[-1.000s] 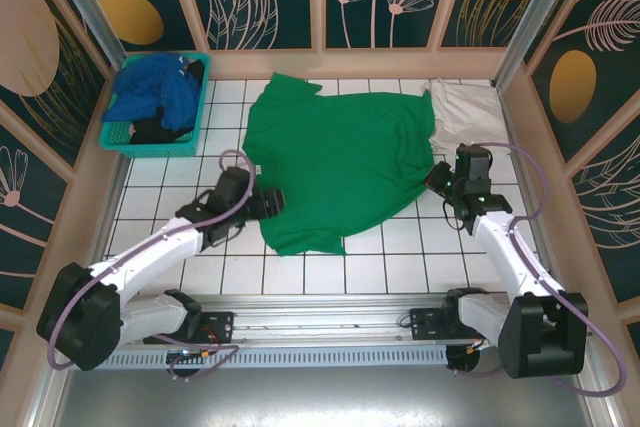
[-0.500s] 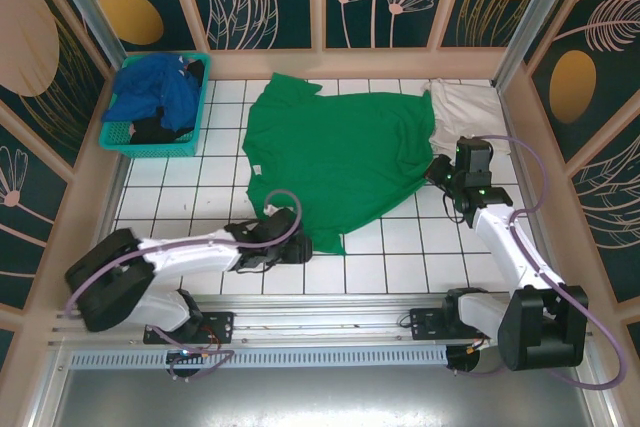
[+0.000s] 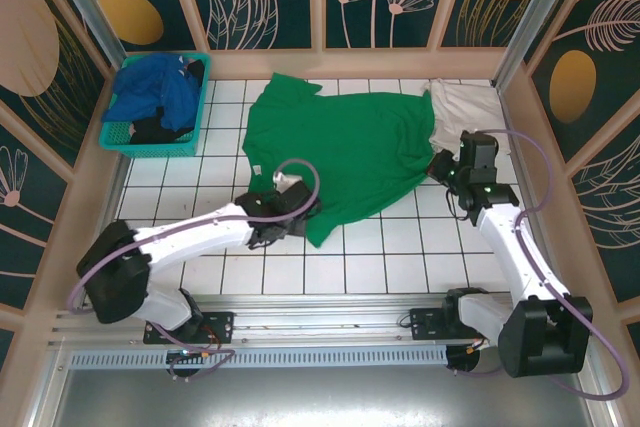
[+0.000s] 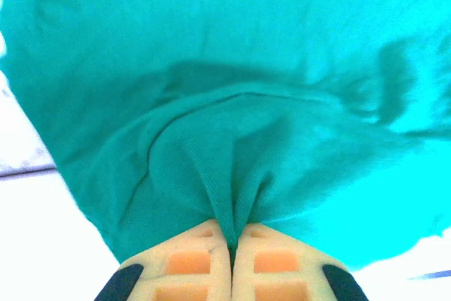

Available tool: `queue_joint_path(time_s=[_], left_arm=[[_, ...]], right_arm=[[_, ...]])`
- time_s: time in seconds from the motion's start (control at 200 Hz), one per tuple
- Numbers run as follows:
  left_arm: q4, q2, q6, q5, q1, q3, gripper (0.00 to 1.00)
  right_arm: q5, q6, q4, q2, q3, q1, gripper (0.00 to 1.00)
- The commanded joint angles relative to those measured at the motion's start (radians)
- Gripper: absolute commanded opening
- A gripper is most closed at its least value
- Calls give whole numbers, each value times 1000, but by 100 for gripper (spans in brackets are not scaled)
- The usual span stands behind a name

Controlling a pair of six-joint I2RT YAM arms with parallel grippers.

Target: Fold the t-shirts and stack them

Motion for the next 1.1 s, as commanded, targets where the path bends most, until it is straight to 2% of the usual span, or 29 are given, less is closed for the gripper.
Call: queue_joint_path(time_s=[0.0,0.075,0.09,0.125,0.215,0.315,0.365,0.395,0.545,0.661,0.771,0.976,1.046,1.096], left_arm=[[-70,-103,95,31,61,37,0],[-25,-110,108,123,111,-6,0],[-19,-104,109,139,118,-33,5],[-11,-79,110,162,125,-54,25],[1,-2,100,153,134,-93,46],[-13,59,84,93,143,-104,48],[-37,78,68,54,143,-94,52],[-50,84,61,38,142,-86,53],[-16,17,17,80,118,-101,61],[4,-41,-35,47,-18,-77,63],[59,5,-45,69,-127,-56,66],[73,211,-32,37,-163,-66,69],[56,255,-28,5,-164,-50,62],[32,269,-32,-22,-163,-32,44]], right_arm=[[19,-27,-57,-41,46,6,0],[35,-19,-49,-57,-1,6,0],[34,-15,-47,-58,-13,6,0],[33,-9,-42,-60,-43,6,0],[46,9,-32,-60,-123,8,1],[102,16,-60,-58,-172,9,10],[129,18,-84,-69,-181,10,20],[141,18,-98,-81,-182,13,22],[184,41,-149,-170,-178,92,32],[216,73,-158,-214,-177,185,34],[169,87,-98,-217,-207,226,35],[161,96,-57,-206,-237,225,35],[154,93,-56,-201,-238,220,35],[153,92,-59,-202,-237,220,35]])
